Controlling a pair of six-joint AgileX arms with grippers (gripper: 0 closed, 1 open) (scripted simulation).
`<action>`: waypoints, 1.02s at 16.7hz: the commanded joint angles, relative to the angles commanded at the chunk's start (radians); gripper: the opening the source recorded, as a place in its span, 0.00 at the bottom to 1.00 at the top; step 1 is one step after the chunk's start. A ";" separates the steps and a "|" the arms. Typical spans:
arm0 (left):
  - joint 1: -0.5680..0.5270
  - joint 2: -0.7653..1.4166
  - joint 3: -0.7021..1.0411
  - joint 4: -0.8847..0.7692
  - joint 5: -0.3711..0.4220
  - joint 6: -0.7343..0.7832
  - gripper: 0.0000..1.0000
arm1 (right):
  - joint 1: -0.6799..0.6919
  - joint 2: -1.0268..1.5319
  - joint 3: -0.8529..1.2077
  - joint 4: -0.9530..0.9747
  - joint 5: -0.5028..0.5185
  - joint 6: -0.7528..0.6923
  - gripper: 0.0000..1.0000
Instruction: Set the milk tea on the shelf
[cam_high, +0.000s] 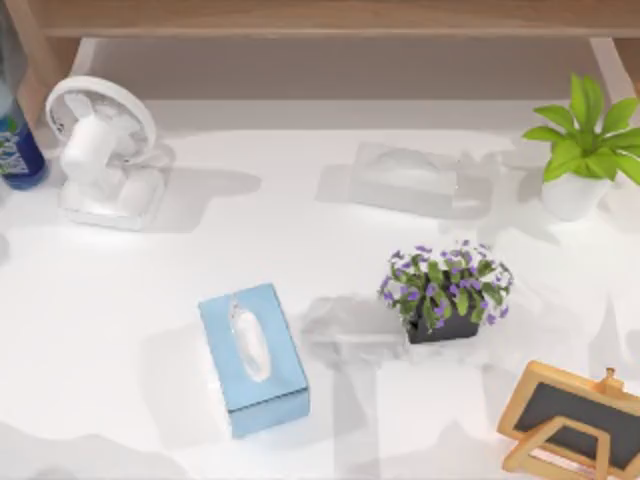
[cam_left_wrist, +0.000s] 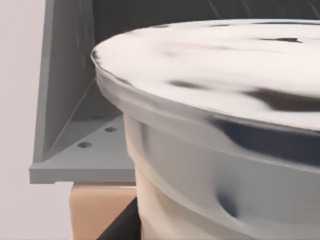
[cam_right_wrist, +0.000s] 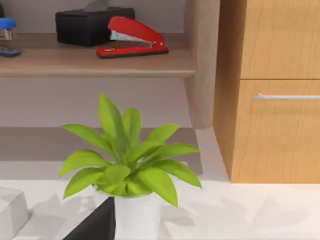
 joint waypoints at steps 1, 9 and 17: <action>0.000 0.000 0.000 0.000 0.000 0.000 0.00 | 0.000 0.000 0.000 0.000 0.000 0.000 1.00; 0.002 -0.014 -0.003 -0.009 0.000 0.001 0.00 | 0.000 0.000 0.000 0.000 0.000 0.000 1.00; 0.001 -0.045 -0.001 -0.026 -0.002 0.003 0.00 | 0.000 0.000 0.000 0.000 0.000 0.000 1.00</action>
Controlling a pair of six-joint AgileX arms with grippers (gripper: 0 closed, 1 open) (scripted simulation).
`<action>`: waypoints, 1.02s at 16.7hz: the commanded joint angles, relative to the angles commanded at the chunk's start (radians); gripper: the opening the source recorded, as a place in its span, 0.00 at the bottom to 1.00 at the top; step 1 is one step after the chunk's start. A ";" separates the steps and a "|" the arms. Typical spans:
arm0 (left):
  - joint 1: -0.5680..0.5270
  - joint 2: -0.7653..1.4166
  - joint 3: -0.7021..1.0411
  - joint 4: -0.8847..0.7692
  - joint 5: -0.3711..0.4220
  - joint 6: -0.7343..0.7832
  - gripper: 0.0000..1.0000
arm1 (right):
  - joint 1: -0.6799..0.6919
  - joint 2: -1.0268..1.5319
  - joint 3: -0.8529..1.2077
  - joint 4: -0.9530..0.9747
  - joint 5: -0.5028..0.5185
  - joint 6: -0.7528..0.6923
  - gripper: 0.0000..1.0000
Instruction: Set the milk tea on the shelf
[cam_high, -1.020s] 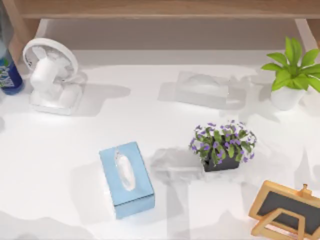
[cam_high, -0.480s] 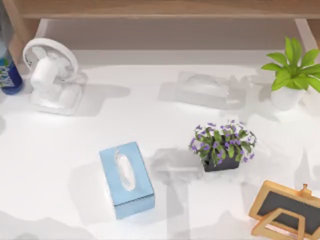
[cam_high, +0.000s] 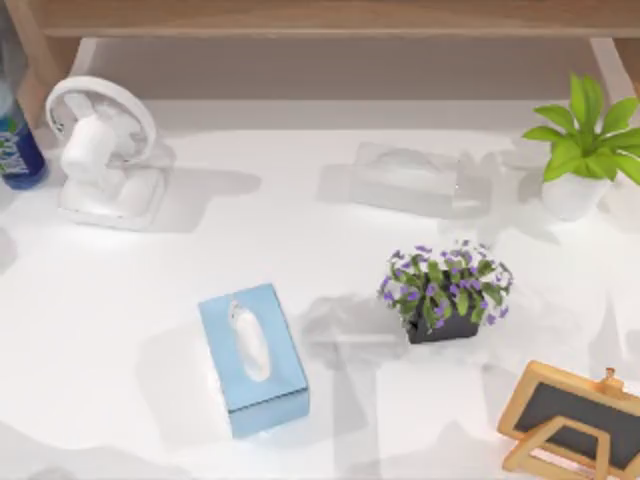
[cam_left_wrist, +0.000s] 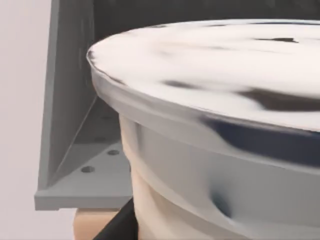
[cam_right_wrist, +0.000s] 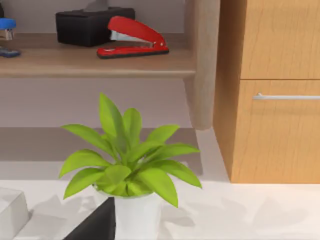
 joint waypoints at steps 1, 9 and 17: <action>-0.003 -0.018 0.002 0.005 -0.004 -0.001 0.00 | 0.000 0.000 0.000 0.000 0.000 0.000 1.00; -0.151 -0.372 -0.112 -0.068 -0.119 -0.018 0.00 | 0.000 0.000 0.000 0.000 0.000 0.000 1.00; -0.478 -0.621 -0.166 -0.325 -0.375 -0.044 0.00 | 0.000 0.000 0.000 0.000 0.000 0.000 1.00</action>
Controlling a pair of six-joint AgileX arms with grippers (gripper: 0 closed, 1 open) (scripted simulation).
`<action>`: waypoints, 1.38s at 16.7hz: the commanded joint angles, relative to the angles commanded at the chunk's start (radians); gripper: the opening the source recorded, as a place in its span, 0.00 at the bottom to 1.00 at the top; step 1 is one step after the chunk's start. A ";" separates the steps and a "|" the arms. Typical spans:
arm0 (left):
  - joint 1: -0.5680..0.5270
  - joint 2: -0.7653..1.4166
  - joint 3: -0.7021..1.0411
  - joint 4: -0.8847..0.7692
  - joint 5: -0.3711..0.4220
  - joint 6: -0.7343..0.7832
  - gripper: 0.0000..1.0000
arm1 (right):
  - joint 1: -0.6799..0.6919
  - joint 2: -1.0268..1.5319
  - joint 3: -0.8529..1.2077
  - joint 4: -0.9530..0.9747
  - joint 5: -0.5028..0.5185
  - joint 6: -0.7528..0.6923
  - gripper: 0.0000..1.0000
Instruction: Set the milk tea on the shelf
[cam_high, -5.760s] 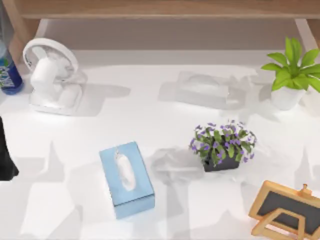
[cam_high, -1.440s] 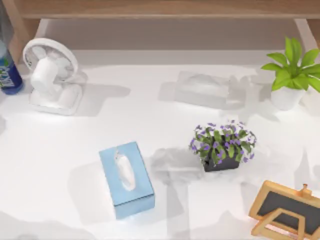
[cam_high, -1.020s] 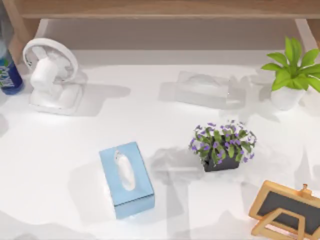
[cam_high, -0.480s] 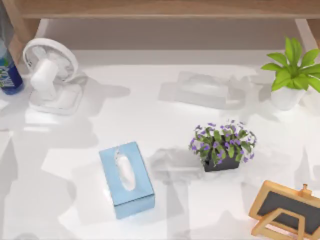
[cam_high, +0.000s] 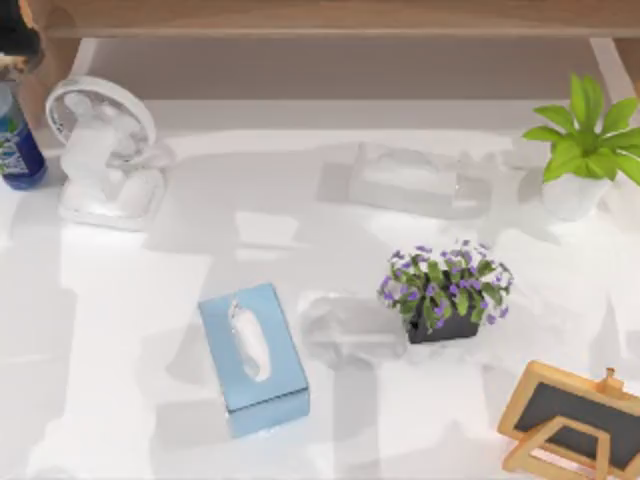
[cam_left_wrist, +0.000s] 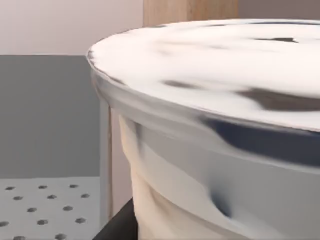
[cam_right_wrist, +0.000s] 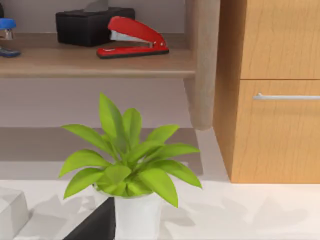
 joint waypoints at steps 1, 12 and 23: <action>-0.044 -0.006 0.015 -0.037 -0.041 -0.001 0.00 | 0.000 0.000 0.000 0.000 0.000 0.000 1.00; -0.438 0.160 0.390 -0.371 -0.497 0.030 0.00 | 0.000 0.000 0.000 0.000 0.000 0.000 1.00; -0.522 0.243 0.559 -0.441 -0.630 0.052 0.00 | 0.000 0.000 0.000 0.000 0.000 0.000 1.00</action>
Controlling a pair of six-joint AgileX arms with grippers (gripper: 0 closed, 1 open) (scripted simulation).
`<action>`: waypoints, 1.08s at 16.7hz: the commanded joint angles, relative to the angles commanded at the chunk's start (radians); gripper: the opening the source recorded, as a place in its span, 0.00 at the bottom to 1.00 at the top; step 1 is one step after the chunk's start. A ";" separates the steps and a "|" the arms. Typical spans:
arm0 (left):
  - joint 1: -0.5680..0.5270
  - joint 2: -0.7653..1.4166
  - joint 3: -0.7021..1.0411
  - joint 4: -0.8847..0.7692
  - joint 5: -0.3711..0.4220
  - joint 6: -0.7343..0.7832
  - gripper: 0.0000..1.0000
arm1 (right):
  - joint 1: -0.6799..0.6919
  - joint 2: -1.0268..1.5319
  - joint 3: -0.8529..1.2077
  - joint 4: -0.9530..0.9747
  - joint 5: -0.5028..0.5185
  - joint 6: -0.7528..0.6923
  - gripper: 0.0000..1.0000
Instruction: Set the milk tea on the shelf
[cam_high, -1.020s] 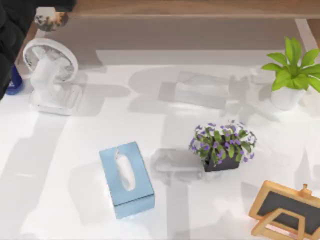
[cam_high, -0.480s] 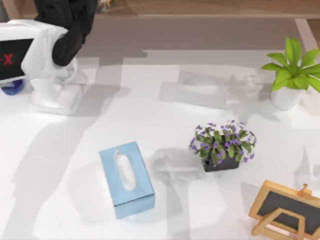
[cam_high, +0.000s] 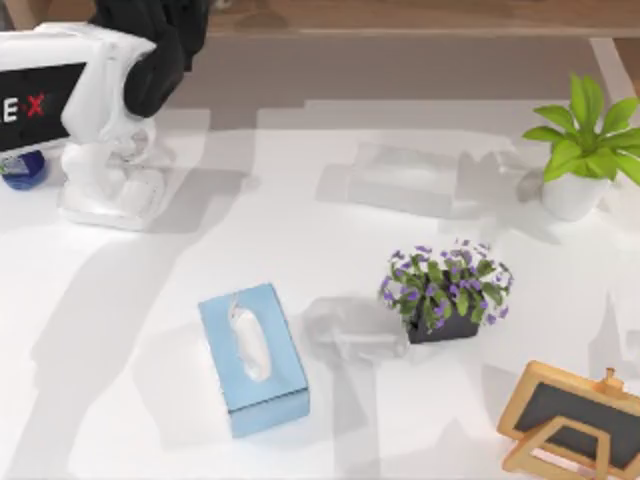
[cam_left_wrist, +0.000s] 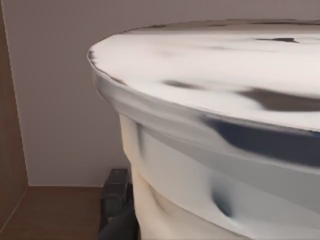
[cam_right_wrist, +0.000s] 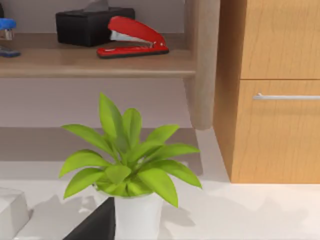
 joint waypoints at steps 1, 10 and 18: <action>0.005 -0.005 -0.003 0.001 0.001 0.001 0.00 | 0.000 0.000 0.000 0.000 0.000 0.000 1.00; 0.027 0.150 0.112 0.035 0.029 -0.001 0.00 | 0.000 0.000 0.000 0.000 0.000 0.000 1.00; 0.034 0.174 0.132 0.041 0.036 -0.002 0.23 | 0.000 0.000 0.000 0.000 0.000 0.000 1.00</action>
